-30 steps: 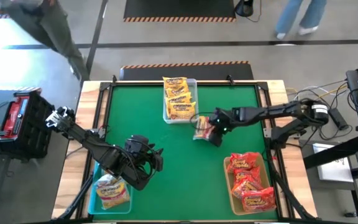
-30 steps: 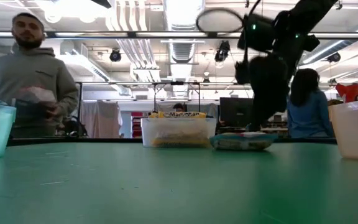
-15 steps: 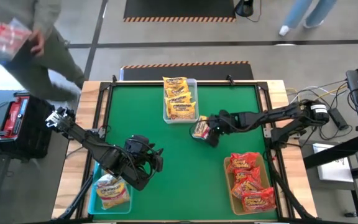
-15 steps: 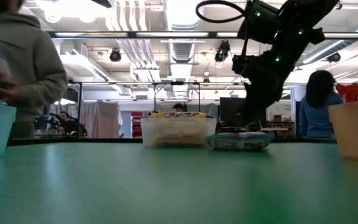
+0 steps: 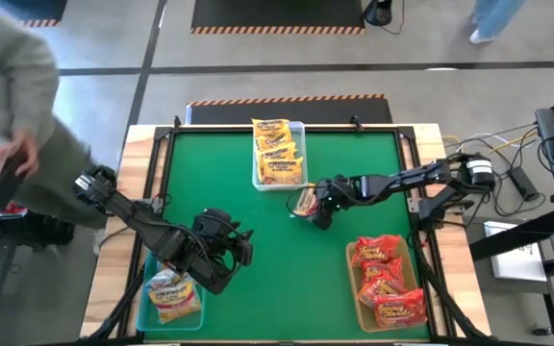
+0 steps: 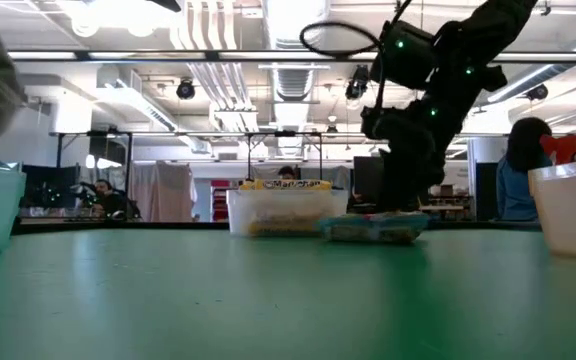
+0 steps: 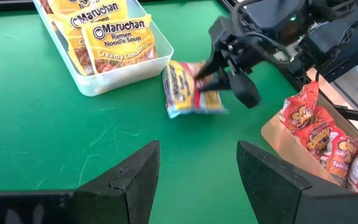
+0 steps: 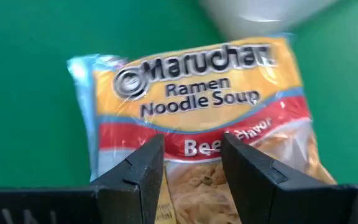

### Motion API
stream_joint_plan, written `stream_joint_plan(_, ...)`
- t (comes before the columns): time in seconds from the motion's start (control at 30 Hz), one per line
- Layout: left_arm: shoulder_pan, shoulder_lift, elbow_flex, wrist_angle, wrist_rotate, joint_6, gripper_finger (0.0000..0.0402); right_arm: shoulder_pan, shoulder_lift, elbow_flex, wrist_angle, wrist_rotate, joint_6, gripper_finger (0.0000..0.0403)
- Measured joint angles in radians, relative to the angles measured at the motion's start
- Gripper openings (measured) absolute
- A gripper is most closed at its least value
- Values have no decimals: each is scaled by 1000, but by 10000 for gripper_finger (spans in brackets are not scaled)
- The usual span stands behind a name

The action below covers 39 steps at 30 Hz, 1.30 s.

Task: Sort Maruchan noodles
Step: Put the blue noodle pack into the blue bin

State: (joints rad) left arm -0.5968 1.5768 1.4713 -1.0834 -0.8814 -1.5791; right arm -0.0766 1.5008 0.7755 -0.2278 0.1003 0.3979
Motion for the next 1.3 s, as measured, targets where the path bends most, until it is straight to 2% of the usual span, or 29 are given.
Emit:
stream_joint_plan(0.17,1,0,0,-1,0,17,197,64,38,-1,139,-193,56,150)
stream_joint_plan(0.3,5,0,-2,-2,0,27,197,136,79,-4,313,-276,58,150)
stream_joint_plan(0.43,6,0,-9,-1,0,24,197,176,94,8,356,-275,58,150)
stream_joint_plan(0.6,7,0,-33,40,-3,25,197,205,43,17,350,-272,20,150)
stream_joint_plan(0.8,8,48,-40,99,-10,90,197,236,17,-2,237,-252,-19,150)
stream_joint_plan(1.0,9,113,-33,158,52,140,197,265,50,-8,227,-159,-63,150)
stream_joint_plan(1.3,12,181,-33,335,87,256,197,267,121,-12,227,-151,-84,150)
